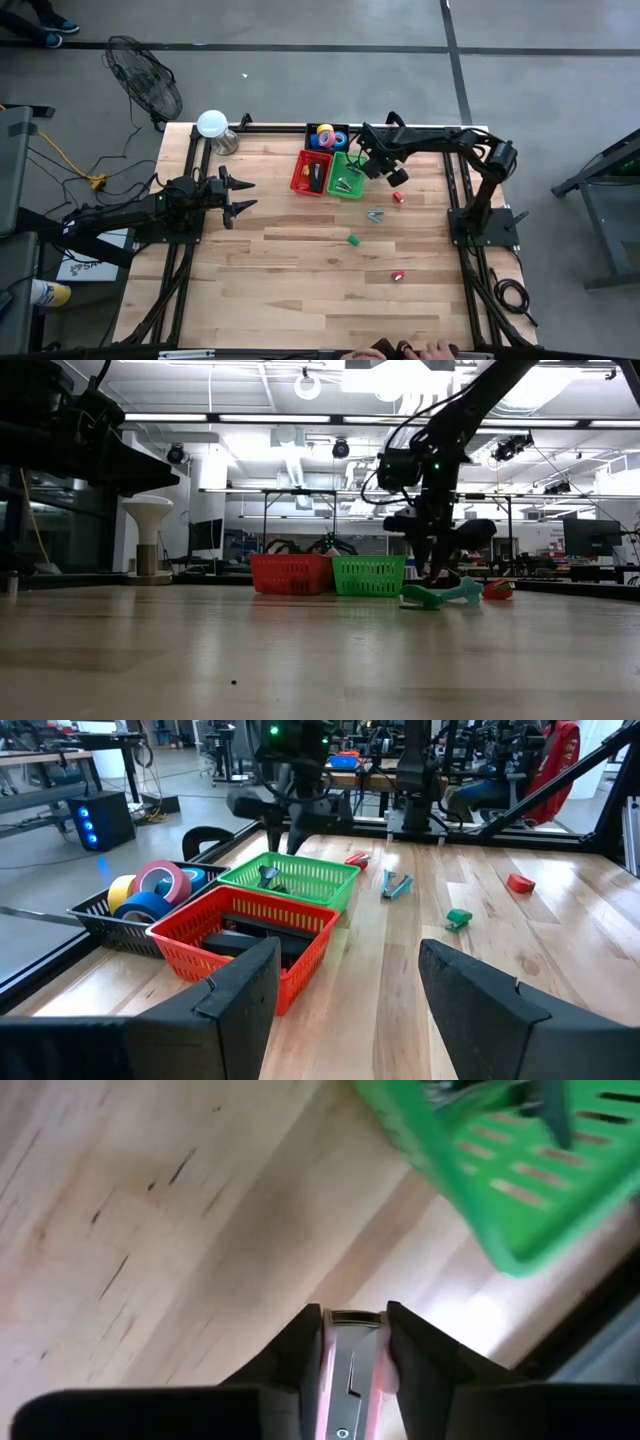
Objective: Pick and place Stapler, Stapler remover, tape
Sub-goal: Put the pink staple remover into the green bin
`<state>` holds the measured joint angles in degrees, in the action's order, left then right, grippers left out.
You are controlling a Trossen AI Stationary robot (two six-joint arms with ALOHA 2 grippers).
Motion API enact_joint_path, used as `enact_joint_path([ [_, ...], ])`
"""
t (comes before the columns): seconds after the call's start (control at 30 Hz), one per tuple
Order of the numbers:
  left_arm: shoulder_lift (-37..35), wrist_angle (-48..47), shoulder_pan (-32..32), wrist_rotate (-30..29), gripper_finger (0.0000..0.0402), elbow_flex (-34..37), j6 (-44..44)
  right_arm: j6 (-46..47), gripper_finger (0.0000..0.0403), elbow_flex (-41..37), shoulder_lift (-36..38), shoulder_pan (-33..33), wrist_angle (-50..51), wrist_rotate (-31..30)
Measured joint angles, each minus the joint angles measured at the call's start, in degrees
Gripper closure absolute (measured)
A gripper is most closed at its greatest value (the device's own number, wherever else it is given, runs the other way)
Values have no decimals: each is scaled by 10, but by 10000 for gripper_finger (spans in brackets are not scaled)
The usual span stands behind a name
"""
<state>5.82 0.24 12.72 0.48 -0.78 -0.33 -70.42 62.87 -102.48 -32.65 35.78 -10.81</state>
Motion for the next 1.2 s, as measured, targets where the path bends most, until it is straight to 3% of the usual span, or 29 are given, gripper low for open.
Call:
enact_joint_path([
  [0.2,0,0,0,0,167,0,0,28,317,0,35,20,6,-32],
  [0.4,0,0,0,0,167,0,0,45,311,0,73,55,-1,-19],
  [0.73,0,0,0,0,167,0,0,135,312,0,82,117,-90,101],
  [1.2,0,0,0,0,167,0,0,521,311,0,57,118,-145,98],
])
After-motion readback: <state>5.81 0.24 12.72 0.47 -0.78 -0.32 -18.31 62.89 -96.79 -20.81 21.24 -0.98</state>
